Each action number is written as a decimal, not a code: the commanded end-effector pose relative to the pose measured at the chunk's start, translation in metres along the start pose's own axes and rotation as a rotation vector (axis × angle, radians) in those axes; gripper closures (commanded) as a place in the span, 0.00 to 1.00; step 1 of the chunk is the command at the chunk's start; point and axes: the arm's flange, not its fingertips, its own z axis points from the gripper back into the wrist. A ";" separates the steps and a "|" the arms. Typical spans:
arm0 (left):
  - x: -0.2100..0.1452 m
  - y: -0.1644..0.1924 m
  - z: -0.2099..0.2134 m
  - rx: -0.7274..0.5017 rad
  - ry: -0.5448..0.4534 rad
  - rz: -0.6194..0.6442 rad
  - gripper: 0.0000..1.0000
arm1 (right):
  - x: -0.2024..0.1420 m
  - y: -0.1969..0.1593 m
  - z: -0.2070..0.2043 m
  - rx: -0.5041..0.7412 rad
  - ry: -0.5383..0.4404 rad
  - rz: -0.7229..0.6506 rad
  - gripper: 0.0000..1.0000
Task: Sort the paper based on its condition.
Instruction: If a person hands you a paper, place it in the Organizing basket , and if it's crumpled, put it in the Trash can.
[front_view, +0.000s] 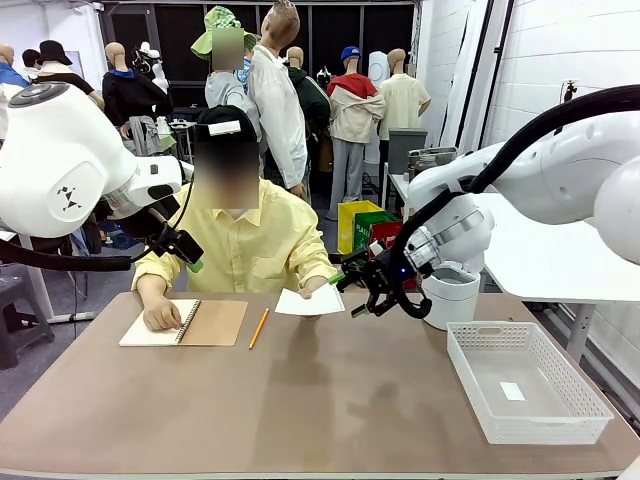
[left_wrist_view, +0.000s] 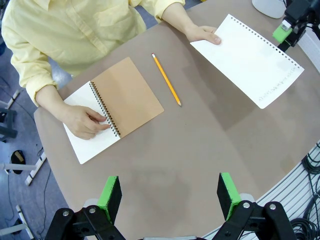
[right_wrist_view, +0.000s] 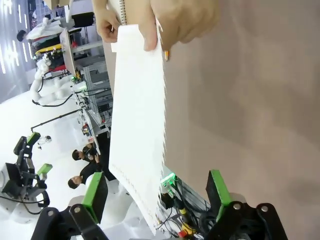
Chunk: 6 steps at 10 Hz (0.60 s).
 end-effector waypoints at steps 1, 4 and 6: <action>0.000 0.002 -0.001 0.002 -0.011 -0.008 0.00 | 0.021 0.007 -0.001 0.018 -0.002 -0.020 0.00; 0.000 0.002 -0.001 0.002 -0.011 -0.008 0.00 | 0.030 0.005 -0.007 -0.008 0.018 -0.046 0.40; 0.000 0.002 -0.001 0.002 -0.011 -0.008 0.00 | 0.031 0.005 -0.008 -0.009 0.023 -0.057 0.55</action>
